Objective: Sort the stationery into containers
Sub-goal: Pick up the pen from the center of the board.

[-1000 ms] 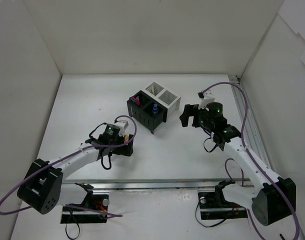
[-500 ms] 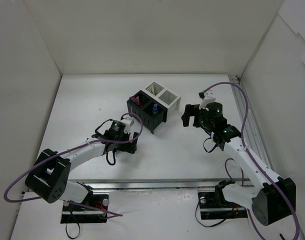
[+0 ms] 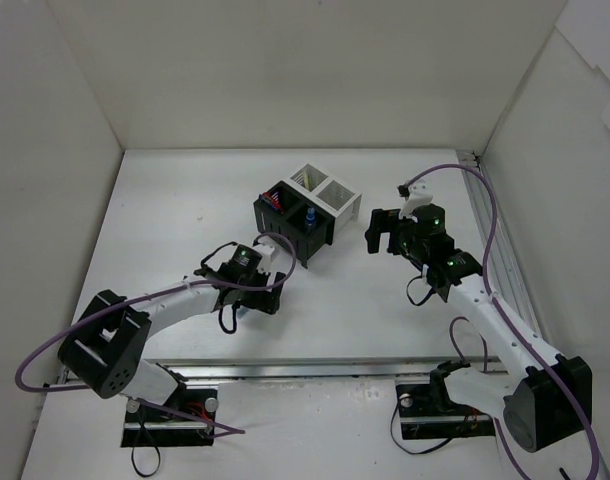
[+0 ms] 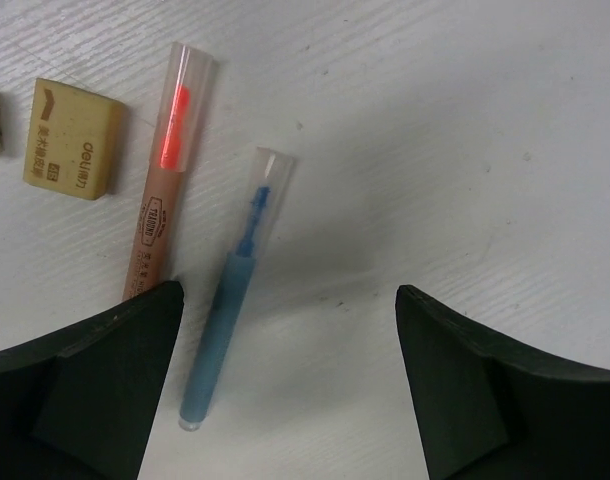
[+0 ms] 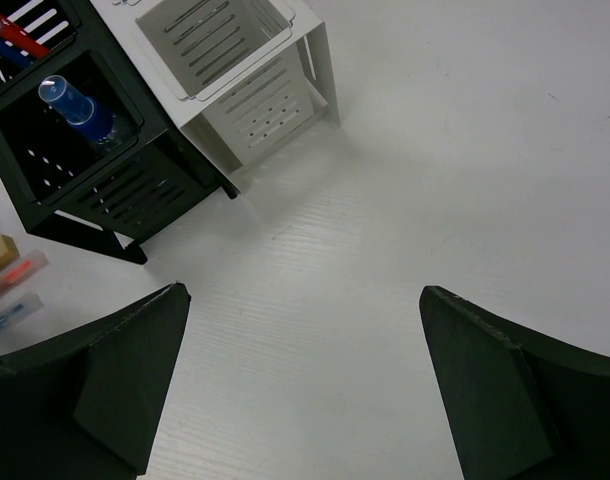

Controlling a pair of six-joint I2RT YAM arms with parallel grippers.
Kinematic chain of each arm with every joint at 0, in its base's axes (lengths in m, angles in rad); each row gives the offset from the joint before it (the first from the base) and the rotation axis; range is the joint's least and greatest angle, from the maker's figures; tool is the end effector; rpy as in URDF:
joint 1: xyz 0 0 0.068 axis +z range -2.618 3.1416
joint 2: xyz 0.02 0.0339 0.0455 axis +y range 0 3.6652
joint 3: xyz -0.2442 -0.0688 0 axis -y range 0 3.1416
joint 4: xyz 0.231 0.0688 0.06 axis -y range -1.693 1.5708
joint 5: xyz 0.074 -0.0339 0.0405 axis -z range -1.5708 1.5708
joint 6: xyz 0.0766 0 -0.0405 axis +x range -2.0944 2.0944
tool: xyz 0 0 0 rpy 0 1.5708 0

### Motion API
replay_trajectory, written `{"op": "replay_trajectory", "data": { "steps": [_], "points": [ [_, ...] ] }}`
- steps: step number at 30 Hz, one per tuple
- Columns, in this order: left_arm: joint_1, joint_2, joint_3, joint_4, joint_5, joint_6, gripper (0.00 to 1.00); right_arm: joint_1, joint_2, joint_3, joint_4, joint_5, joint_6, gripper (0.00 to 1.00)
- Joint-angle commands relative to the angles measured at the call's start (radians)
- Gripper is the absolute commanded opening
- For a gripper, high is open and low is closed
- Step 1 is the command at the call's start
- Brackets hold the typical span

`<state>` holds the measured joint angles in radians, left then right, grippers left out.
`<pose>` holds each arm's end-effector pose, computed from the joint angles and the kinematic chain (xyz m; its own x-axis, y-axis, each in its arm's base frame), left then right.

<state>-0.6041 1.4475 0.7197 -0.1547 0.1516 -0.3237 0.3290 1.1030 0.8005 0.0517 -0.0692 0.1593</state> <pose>0.2382 -0.1785 0.1313 -0.8063 0.1745 -0.5651 0.4050 0.8592 -0.3126 0.2765 0.1000 0.2826 -0.2931 0.0672 -0.9537 -0.3436 0.9235 0.1706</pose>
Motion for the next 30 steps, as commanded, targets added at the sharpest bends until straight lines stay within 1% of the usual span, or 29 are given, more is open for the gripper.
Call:
{"op": "replay_trajectory", "data": {
  "steps": [1,4,5,7,8,10,11,13,14,16,17,19,20,22,25,26,29,30],
  "points": [
    [-0.003,-0.003,0.044,-0.009,-0.01,-0.003,0.82,0.004,-0.032,0.011,0.043,0.023,-0.004,0.98],
    [-0.003,0.008,0.049,-0.003,-0.011,-0.002,0.78,0.004,-0.038,0.009,0.043,0.025,-0.004,0.98],
    [-0.003,0.011,0.052,0.0,-0.007,-0.002,0.73,0.008,-0.04,0.006,0.043,0.025,-0.004,0.98],
    [-0.003,0.028,0.058,0.003,-0.001,-0.002,0.67,0.004,-0.045,0.005,0.043,0.025,-0.004,0.98],
    [-0.013,0.033,0.06,0.0,0.003,-0.003,0.61,0.004,-0.046,0.005,0.043,0.026,-0.004,0.98],
    [-0.022,0.046,0.07,0.0,-0.001,0.002,0.55,0.005,-0.054,0.002,0.043,0.029,-0.004,0.98],
    [-0.032,0.05,0.073,-0.003,-0.004,0.003,0.49,0.005,-0.054,0.0,0.043,0.031,-0.004,0.98],
    [-0.045,0.066,0.086,-0.003,-0.004,0.012,0.41,0.005,-0.06,0.0,0.043,0.032,-0.001,0.98],
    [-0.057,0.068,0.089,-0.009,-0.006,0.015,0.34,0.004,-0.061,-0.001,0.043,0.034,-0.003,0.98],
    [-0.069,0.079,0.104,-0.016,-0.009,0.024,0.27,0.004,-0.071,-0.004,0.043,0.039,-0.003,0.98],
    [-0.078,0.083,0.11,-0.022,-0.017,0.025,0.2,0.004,-0.072,-0.006,0.043,0.048,-0.001,0.98],
    [-0.088,0.096,0.127,-0.034,-0.026,0.028,0.12,0.004,-0.083,-0.011,0.043,0.052,-0.001,0.98],
    [-0.088,0.099,0.135,-0.049,-0.038,0.026,0.03,0.005,-0.084,-0.012,0.043,0.063,0.002,0.98],
    [-0.097,0.1,0.149,-0.055,-0.046,0.026,0.0,0.005,-0.089,-0.014,0.042,0.065,0.002,0.98],
    [-0.12,0.077,0.175,-0.074,-0.046,0.037,0.0,0.005,-0.098,-0.021,0.039,0.065,0.0,0.98],
    [-0.12,0.067,0.182,-0.089,-0.05,0.04,0.0,0.005,-0.104,-0.023,0.039,0.092,-0.001,0.98],
    [-0.12,-0.01,0.233,-0.126,-0.079,0.051,0.0,0.005,-0.123,-0.024,0.039,0.114,-0.004,0.98],
    [-0.12,-0.066,0.242,-0.129,-0.087,0.057,0.0,0.004,-0.127,-0.024,0.042,0.12,-0.004,0.98]
  ]
}}
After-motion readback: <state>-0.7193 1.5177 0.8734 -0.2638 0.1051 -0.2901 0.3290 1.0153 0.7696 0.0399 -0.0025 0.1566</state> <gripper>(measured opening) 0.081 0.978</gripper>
